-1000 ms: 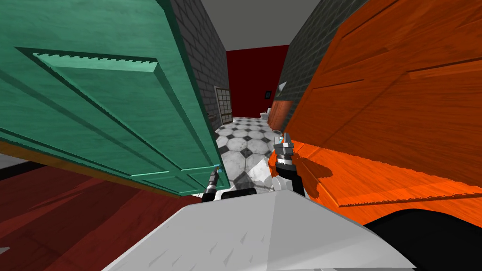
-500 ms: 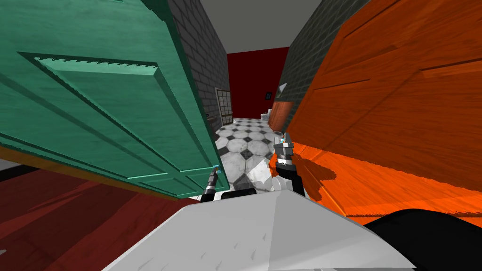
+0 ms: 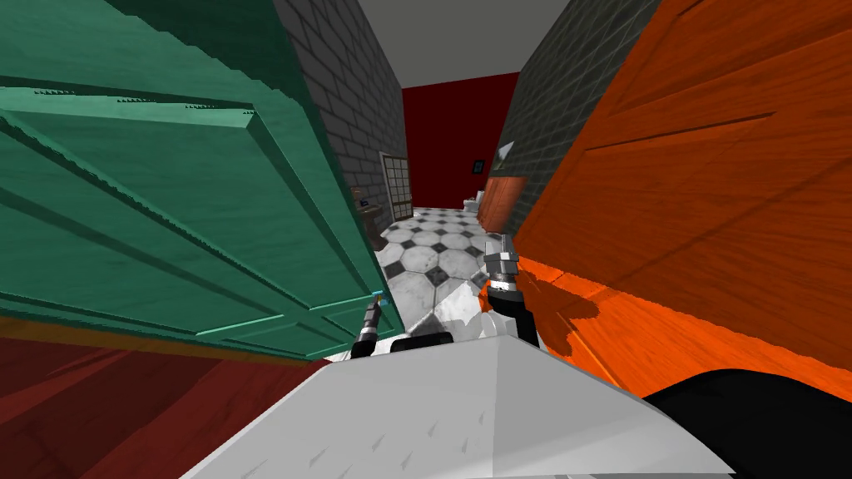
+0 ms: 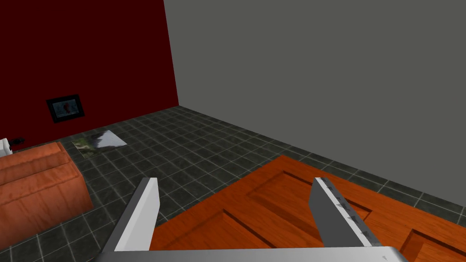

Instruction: Push the door open

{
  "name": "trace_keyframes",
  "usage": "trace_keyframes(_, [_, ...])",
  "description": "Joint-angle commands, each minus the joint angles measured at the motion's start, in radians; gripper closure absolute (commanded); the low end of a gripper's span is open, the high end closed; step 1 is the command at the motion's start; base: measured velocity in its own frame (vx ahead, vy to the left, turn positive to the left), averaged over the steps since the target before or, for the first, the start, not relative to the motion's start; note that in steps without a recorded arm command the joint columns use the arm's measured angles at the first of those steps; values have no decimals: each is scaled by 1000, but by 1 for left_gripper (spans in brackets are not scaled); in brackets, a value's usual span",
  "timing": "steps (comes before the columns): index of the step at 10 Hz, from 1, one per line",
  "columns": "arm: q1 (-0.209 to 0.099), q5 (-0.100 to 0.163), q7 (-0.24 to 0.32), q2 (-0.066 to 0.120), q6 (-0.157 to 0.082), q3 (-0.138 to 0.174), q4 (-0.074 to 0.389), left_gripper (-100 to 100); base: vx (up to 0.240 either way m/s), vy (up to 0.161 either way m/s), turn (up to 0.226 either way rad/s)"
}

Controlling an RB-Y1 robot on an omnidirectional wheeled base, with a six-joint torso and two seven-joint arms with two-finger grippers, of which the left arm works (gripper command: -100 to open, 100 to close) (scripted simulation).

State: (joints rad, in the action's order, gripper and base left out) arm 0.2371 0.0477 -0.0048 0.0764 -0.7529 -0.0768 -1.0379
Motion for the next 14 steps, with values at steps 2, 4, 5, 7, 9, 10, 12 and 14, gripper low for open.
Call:
trace_keyframes(2, [-12,20,-5,16,-6,45,11,100,191,-53,67])
trace_keyframes(4, [-17,29,-10,17,-4,64,14,100,161,-47,48])
trace_keyframes(5, [-19,34,-14,17,-3,77,16,100,154,-34,83])
trace_keyframes(7, [-25,47,-20,16,0,103,20,100,180,-20,117])
trace_keyframes(9, [-7,44,-21,3,4,87,3,-100,-109,-114,54])
trace_keyframes(10, [-1,47,-19,0,4,86,-4,-100,-194,-74,23])
trace_keyframes(12, [12,51,-17,-12,5,83,-17,-100,-231,-93,45])
trace_keyframes(14, [15,52,-17,-18,4,83,-19,-100,-163,-80,31])
